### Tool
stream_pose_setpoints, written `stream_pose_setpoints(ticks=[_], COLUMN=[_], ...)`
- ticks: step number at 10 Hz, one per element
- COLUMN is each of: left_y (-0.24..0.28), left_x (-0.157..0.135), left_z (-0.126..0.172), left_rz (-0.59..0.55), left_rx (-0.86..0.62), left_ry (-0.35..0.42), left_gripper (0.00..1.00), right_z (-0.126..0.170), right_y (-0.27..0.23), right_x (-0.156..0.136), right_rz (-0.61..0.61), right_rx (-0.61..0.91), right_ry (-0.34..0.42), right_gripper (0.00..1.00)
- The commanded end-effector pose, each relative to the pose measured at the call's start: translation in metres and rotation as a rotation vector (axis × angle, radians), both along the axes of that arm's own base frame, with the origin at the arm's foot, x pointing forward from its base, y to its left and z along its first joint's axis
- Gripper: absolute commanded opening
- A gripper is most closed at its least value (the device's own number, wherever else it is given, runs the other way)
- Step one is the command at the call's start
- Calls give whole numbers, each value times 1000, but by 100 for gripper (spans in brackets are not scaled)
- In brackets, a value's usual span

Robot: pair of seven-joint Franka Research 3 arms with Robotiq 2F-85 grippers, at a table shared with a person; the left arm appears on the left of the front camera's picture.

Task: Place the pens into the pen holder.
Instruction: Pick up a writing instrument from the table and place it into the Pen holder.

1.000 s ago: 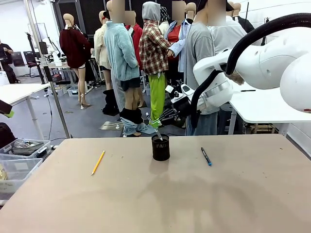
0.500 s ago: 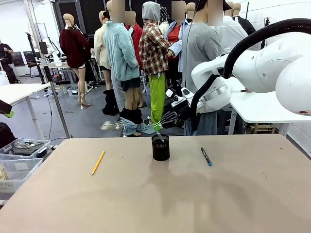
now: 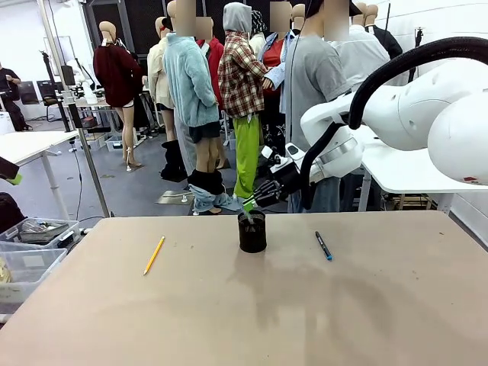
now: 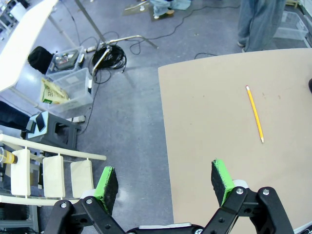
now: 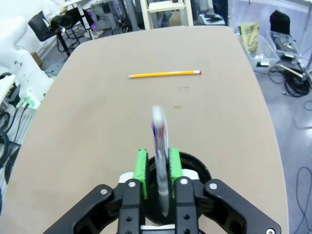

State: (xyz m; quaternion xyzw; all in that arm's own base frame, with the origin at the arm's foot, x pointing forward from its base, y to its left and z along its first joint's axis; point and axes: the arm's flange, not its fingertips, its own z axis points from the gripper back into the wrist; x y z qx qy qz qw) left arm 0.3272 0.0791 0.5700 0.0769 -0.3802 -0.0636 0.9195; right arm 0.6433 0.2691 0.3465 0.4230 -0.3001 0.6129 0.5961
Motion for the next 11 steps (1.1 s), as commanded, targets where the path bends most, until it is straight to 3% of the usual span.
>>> stream_pose_setpoints(ticks=[1,3,5,7,8,9,11], left_y=[0,0,0,0,0,0,0], left_x=[2,2,2,2,2,2,2], left_z=[0,0,0,0,0,0,0], left_rz=[4,4,4,4,4,4,4], left_rx=[3,3,3,3,3,3,3], left_ry=[-11,-11,-11,-11,-11,-11,-11], left_gripper=[100,100,100,100,100,100,100], right_z=[10,20,53,83,95,102,107], right_y=[-5,-27,-74,-108,-119,-124,-130], right_x=[-2,-20,-52,-77,-86,-91,-89], right_rz=[-8,-51,-248,-462,-572,-655,-770], right_rx=[-8,-21,-212,-363,-448,-552,-787], right_ry=[-16,-41,-67,-35,25,131,229], right_gripper=[64,64,64,64,64,64,64])
